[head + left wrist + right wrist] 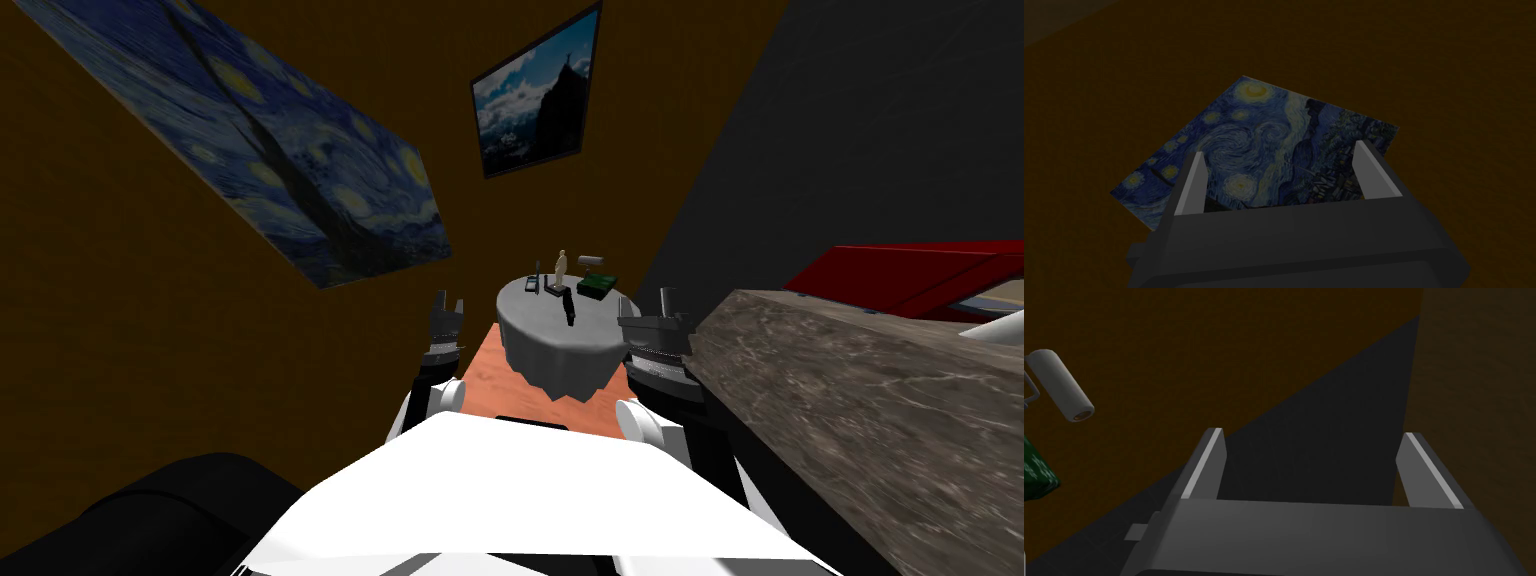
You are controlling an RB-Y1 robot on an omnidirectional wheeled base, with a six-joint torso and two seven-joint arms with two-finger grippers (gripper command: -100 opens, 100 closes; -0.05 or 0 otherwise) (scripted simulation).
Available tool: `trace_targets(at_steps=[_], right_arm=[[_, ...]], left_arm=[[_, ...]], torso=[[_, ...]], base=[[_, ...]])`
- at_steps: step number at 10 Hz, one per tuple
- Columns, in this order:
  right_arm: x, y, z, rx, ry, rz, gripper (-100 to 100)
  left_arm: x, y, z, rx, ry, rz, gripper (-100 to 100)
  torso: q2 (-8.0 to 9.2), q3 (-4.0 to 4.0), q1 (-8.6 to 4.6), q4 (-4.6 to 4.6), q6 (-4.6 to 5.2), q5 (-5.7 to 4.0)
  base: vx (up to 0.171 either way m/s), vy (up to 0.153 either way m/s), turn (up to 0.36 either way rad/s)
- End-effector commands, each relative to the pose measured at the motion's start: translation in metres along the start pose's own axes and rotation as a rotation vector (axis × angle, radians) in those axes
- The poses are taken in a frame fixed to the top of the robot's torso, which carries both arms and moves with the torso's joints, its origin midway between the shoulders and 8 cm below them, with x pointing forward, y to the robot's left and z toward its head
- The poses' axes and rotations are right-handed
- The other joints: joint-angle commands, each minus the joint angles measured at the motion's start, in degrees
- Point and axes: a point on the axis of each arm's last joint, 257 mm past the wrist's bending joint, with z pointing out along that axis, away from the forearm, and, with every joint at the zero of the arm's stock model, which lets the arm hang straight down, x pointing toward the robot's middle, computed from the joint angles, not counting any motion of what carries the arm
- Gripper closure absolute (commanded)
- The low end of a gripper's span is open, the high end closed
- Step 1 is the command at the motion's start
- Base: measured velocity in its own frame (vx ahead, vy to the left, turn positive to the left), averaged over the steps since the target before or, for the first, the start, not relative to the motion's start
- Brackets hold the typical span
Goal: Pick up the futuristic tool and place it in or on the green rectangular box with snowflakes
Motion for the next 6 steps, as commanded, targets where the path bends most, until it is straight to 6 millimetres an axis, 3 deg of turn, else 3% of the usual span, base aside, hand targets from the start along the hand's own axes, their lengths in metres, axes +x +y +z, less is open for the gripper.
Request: trace_targets(at_steps=[1, 6], right_arm=[[0.005, -0.002, 0.000, 0.007, 0.039, -0.026, -100], [0.023, -0.013, -0.005, 0.029, 0.181, -0.147, -100]], left_arm=[[0.000, 0.000, 0.000, 0.000, 0.000, 0.000, 0], [0.000, 0.000, 0.000, 0.000, 0.000, 0.000, 0]], torso=[[0.00, 0.00, 0.00, 0.00, 0.00, 0.00], [0.38, 0.22, -0.13, 0.08, -0.01, -0.03]], base=[[-0.032, -0.007, 0.063], [-0.107, -0.041, 0.093]])
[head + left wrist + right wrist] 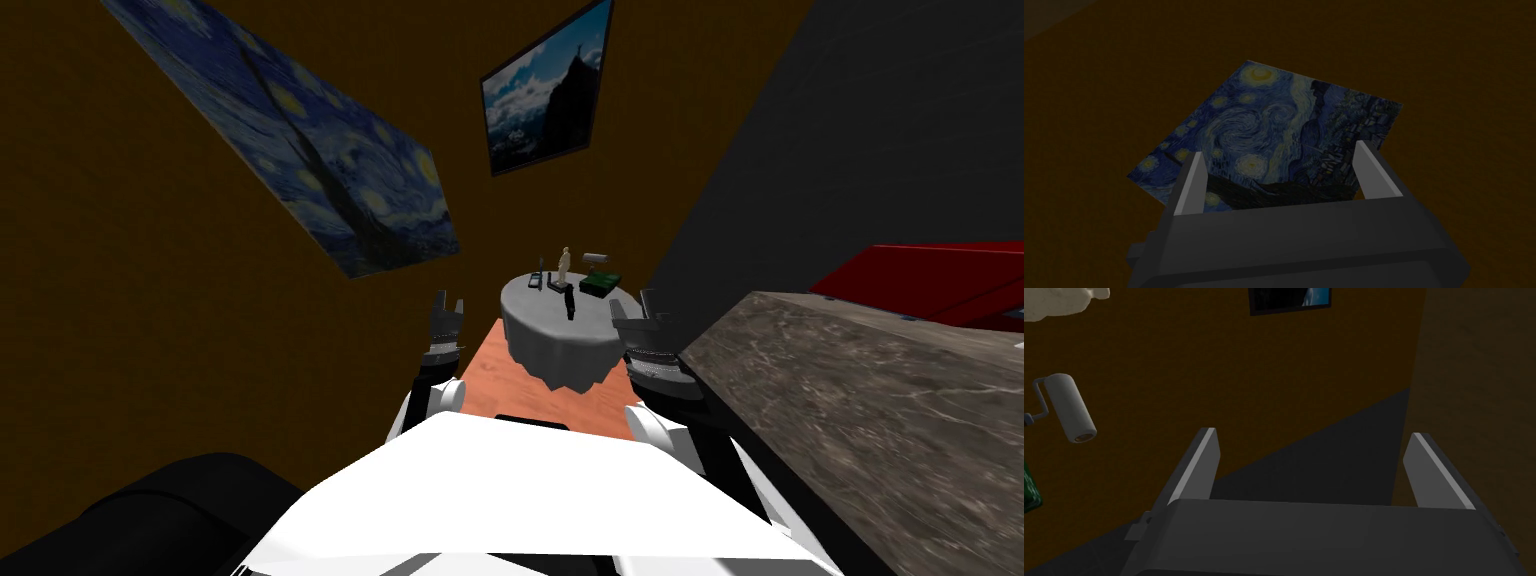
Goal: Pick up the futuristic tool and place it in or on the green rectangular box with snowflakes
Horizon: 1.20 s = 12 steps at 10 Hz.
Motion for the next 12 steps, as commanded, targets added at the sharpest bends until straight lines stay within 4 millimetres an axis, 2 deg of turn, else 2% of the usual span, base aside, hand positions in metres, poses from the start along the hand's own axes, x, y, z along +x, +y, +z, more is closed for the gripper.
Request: trace_targets(at_steps=[1, 12], right_arm=[[0.004, -0.001, 0.000, 0.003, 0.034, -0.028, -100], [0.045, -0.030, -0.016, 0.005, 0.352, -0.344, -100]], left_arm=[[0.000, 0.000, 0.000, 0.000, 0.000, 0.000, 0], [0.000, 0.000, 0.000, 0.000, 0.000, 0.000, 0]], torso=[[0.00, 0.00, 0.00, 0.00, 0.00, 0.00], [-0.05, -0.01, 0.04, 0.01, 0.03, 0.00]], base=[[-0.111, -0.055, 0.062], [-0.125, -0.041, 0.113]])
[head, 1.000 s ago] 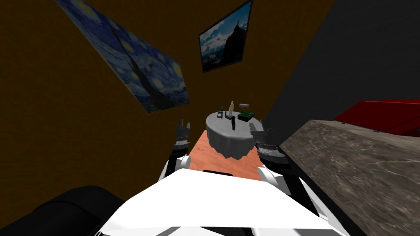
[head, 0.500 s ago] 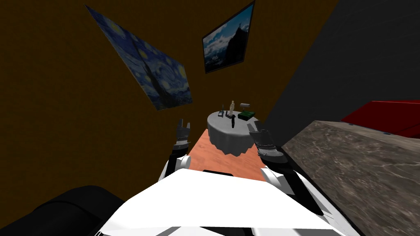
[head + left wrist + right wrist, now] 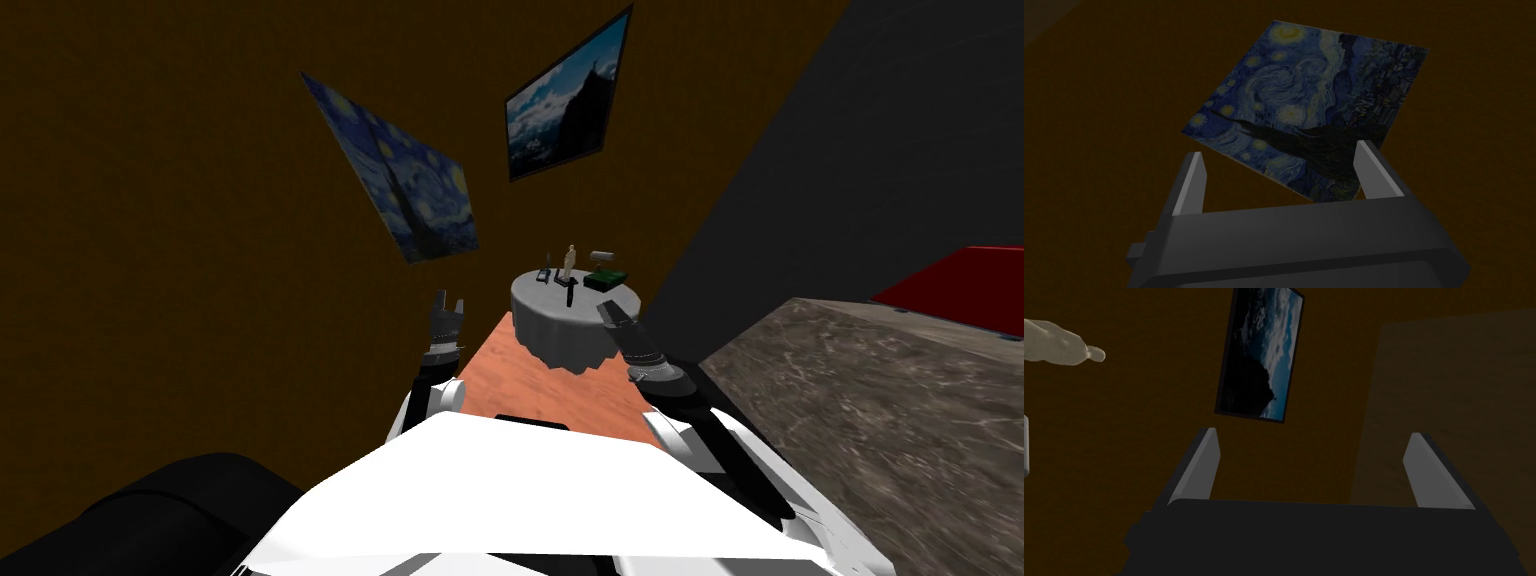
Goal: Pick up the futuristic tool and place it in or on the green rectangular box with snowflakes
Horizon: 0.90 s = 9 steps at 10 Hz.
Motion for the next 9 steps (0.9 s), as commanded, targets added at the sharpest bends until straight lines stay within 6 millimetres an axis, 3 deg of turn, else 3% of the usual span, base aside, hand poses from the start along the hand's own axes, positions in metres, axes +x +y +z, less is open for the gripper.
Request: trace_targets(at_steps=[1, 6, 9], right_arm=[[0.006, -0.002, -0.002, -0.005, 0.045, -0.040, -100], [0.037, -0.017, -0.012, -0.032, 0.227, -0.237, -100], [0.050, -0.025, -0.020, -0.051, 0.319, -0.319, -100]], left_arm=[[0.000, 0.000, 0.000, 0.000, 0.000, 0.000, 0], [0.000, 0.000, 0.000, 0.000, 0.000, 0.000, 0], [0.000, 0.000, 0.000, 0.000, 0.000, 0.000, 0]], torso=[[0.00, 0.00, 0.00, 0.00, 0.00, 0.00], [-0.01, 0.01, -0.04, 0.01, 0.05, -0.02], [-0.35, -0.18, 0.02, -0.06, 0.05, 0.00]], base=[[-0.126, -0.038, 0.100], [-0.146, -0.033, 0.153], [-0.069, -0.007, 0.097]])
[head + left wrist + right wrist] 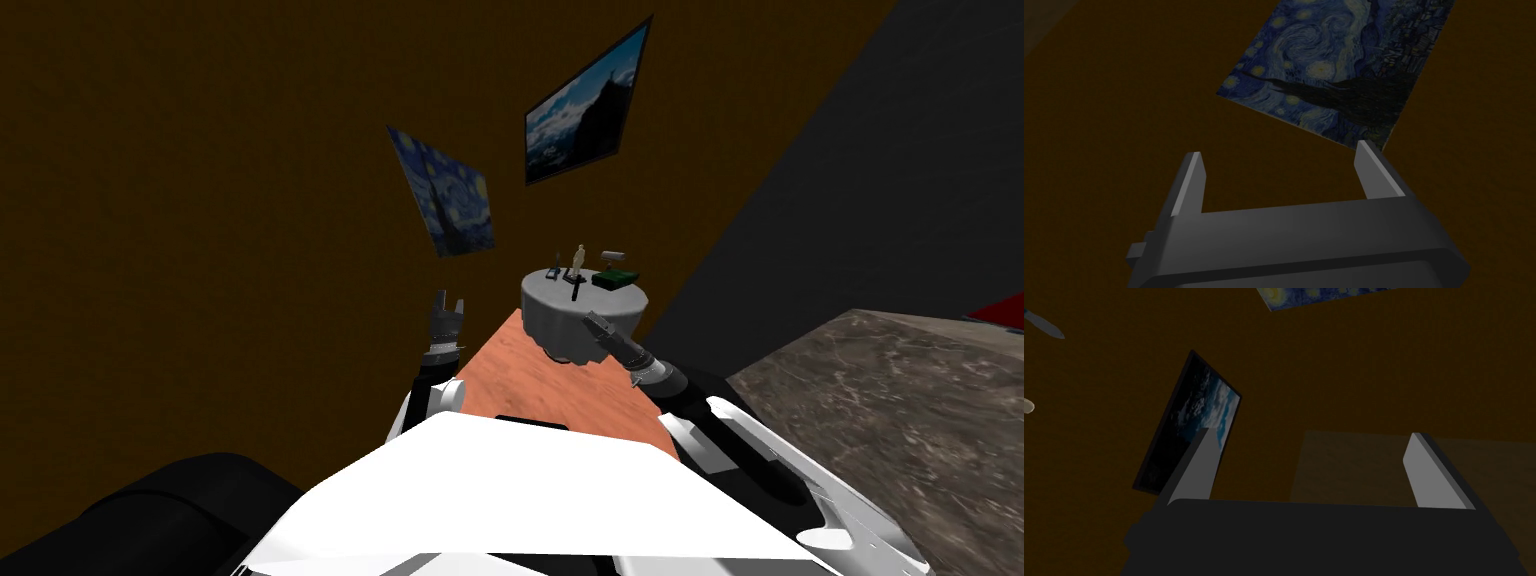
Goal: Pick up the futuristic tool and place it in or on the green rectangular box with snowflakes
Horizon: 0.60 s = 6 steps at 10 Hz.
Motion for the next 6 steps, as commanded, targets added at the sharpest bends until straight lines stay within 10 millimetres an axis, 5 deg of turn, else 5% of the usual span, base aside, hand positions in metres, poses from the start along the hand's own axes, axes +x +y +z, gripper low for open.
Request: trace_targets(at_steps=[1, 6], right_arm=[[0.007, -0.002, -0.004, -0.013, 0.051, -0.046, -100], [0.037, -0.012, -0.017, -0.061, 0.223, -0.209, -100]], left_arm=[[0.000, 0.000, 0.000, 0.000, 0.000, 0.000, 0], [0.000, 0.000, 0.000, 0.000, 0.000, 0.000, 0]], torso=[[0.00, 0.00, 0.00, 0.00, 0.00, 0.00], [-0.07, -0.04, 0.01, -0.01, 0.02, 0.00]], base=[[-0.081, -0.011, 0.124], [-0.072, -0.002, 0.128]])
